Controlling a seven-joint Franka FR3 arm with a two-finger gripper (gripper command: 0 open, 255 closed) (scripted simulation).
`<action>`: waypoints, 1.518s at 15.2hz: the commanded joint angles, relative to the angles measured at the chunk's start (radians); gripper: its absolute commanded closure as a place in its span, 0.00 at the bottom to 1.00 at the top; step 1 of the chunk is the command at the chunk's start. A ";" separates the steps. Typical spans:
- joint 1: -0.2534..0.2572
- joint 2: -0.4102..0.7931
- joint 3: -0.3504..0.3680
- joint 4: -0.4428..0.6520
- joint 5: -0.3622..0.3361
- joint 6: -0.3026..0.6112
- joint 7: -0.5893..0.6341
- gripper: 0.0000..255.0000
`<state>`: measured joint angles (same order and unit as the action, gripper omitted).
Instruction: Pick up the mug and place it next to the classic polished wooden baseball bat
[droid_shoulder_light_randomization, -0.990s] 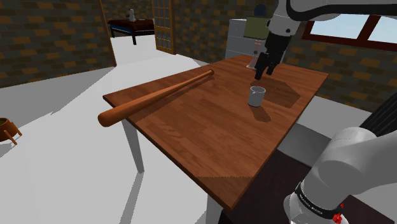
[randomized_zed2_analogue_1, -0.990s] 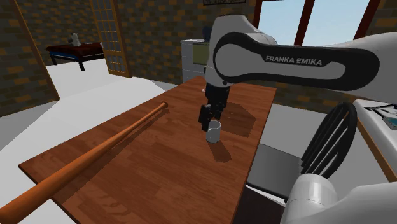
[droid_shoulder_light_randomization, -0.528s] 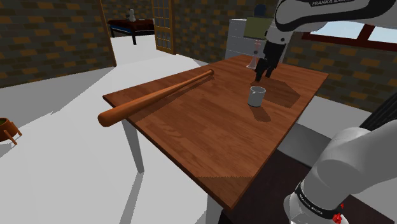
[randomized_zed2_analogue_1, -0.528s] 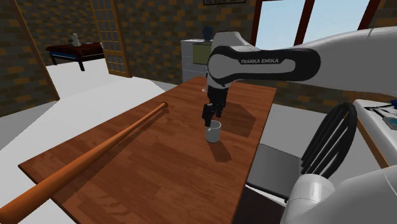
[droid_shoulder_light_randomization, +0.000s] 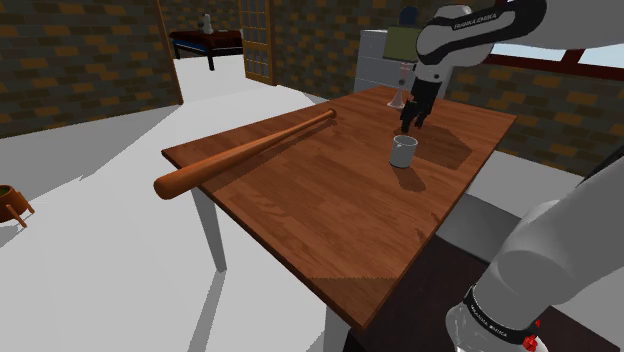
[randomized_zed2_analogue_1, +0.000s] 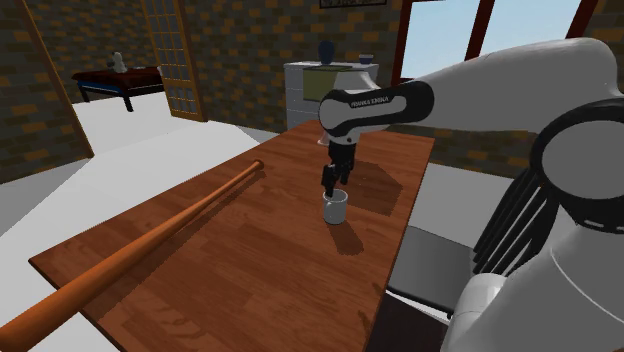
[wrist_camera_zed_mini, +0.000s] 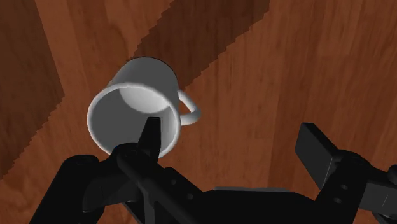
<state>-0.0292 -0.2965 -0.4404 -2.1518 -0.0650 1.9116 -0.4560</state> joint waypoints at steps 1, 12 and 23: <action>-0.003 0.078 -0.042 0.045 0.026 0.019 -0.058 0.00; -0.066 0.443 -0.139 0.260 0.219 0.066 -0.294 0.00; -0.067 0.468 -0.134 0.211 0.239 0.134 -0.307 0.00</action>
<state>-0.0963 0.1712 -0.5745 -1.9397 0.1735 2.0454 -0.7633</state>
